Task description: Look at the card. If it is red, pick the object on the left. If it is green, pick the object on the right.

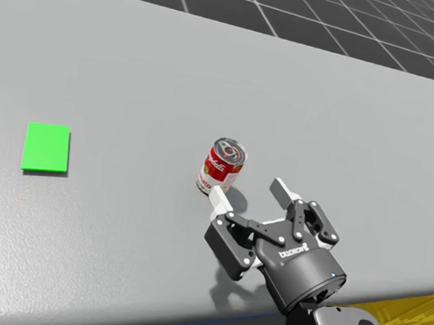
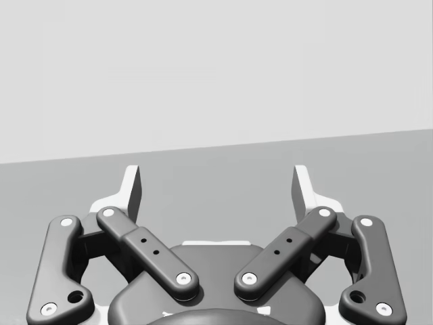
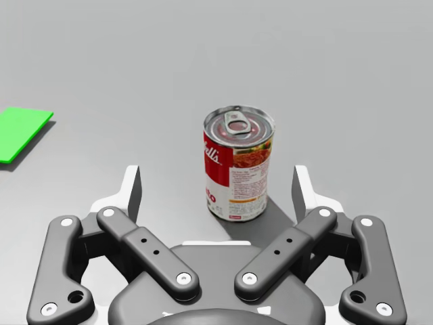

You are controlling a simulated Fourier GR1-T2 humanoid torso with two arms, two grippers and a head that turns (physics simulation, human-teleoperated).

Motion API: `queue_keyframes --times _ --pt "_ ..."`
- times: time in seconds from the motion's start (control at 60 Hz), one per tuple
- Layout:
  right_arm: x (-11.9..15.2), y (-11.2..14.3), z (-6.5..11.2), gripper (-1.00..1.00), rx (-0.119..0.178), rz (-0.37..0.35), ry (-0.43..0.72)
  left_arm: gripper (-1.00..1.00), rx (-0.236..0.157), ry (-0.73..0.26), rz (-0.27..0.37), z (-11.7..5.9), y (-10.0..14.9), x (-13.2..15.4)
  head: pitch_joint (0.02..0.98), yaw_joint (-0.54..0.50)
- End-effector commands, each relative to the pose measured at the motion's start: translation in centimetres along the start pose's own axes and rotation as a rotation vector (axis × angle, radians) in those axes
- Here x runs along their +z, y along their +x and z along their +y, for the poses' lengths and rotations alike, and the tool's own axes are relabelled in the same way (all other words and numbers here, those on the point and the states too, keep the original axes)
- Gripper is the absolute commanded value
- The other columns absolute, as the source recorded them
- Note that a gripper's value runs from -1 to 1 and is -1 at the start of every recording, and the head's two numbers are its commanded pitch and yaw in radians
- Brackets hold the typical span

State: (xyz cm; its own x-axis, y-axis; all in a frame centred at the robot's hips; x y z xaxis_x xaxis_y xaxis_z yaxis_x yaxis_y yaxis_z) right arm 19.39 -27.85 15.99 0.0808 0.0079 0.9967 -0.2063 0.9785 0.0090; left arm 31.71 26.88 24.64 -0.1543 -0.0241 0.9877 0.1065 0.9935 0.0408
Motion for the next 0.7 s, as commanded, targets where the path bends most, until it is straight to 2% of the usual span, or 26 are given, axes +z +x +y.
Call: queue_keyframes --times 0.017,0.233,0.3,0.417,0.533,0.6,0.7 --pt "-1.2 -1.0 0.0 -1.00 -0.010 0.030 0.017 -1.00 -0.001 -0.001 0.000 0.0 0.0 0.0 0.827 -0.42" --pt "-3.1 -1.6 0.3 -1.00 -0.004 0.061 0.015 -1.00 0.001 -0.001 0.001 0.0 0.0 0.0 0.827 -0.41" --pt "-4.0 -1.6 0.3 -1.00 -0.021 0.081 0.022 -1.00 0.001 -0.001 0.001 -0.1 0.0 0.0 0.828 -0.41" --pt "-5.3 -1.9 0.1 -1.00 -0.019 0.092 0.008 -1.00 0.002 -0.001 0.000 0.0 0.0 0.0 0.827 -0.41" --pt "-6.2 -2.0 -0.1 -1.00 -0.010 0.103 -0.008 -1.00 0.001 -0.002 0.001 -0.1 0.0 0.0 0.828 -0.41" --pt "-6.7 -2.1 -0.2 -1.00 0.008 0.112 -0.016 -1.00 0.001 -0.004 0.001 -0.1 0.0 0.0 0.828 -0.41" --pt "-7.5 -2.2 -0.5 -1.00 0.010 0.125 -0.032 -1.00 0.001 -0.004 0.001 -0.1 0.0 0.0 0.828 -0.41"
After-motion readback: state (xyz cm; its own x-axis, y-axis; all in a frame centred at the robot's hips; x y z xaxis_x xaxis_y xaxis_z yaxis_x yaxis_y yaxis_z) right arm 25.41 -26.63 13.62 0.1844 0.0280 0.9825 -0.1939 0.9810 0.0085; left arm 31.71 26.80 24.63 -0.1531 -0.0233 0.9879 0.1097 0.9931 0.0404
